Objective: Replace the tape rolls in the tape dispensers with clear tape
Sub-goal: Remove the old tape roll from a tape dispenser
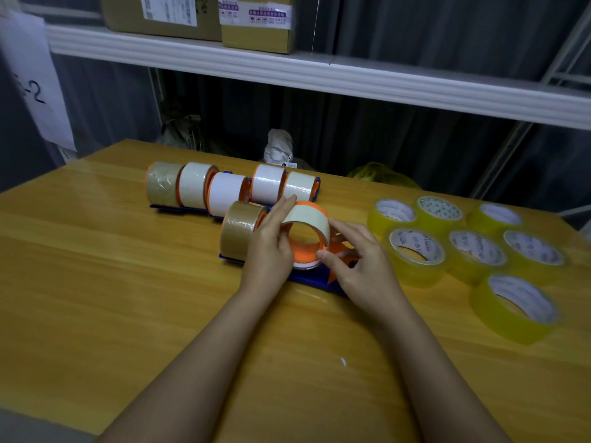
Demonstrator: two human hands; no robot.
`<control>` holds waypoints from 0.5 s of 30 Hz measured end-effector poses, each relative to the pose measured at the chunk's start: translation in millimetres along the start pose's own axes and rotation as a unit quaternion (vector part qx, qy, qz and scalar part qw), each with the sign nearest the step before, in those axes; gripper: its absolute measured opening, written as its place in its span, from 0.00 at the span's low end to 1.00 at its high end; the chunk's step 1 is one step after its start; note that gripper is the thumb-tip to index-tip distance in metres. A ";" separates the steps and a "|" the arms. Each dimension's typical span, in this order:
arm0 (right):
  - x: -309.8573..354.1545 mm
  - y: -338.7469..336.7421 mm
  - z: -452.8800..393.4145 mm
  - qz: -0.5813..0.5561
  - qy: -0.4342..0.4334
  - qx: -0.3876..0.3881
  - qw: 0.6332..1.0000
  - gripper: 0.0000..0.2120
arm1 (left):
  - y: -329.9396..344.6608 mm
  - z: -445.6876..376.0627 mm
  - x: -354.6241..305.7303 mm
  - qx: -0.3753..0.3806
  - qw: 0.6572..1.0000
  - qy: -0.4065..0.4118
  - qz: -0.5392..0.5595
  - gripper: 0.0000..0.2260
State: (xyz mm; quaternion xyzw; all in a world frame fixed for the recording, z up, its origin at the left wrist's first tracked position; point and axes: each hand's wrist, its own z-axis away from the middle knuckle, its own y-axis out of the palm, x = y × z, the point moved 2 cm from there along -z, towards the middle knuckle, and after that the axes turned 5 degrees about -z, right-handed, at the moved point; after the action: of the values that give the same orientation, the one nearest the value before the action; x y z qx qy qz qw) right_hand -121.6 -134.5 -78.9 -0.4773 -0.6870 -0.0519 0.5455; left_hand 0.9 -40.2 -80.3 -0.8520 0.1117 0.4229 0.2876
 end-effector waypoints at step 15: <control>-3.1 -4.1 -0.8 -0.136 0.081 -0.021 0.987 0.22 | 2.9 2.2 -7.5 0.080 0.997 0.008 -0.017 0.25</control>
State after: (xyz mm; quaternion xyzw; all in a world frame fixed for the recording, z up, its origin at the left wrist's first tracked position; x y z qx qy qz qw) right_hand -124.2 -139.0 -79.2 -0.3847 -0.6983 -0.1785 0.5767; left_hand -6.5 -41.7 -76.6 -0.8313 0.1327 0.4011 0.3612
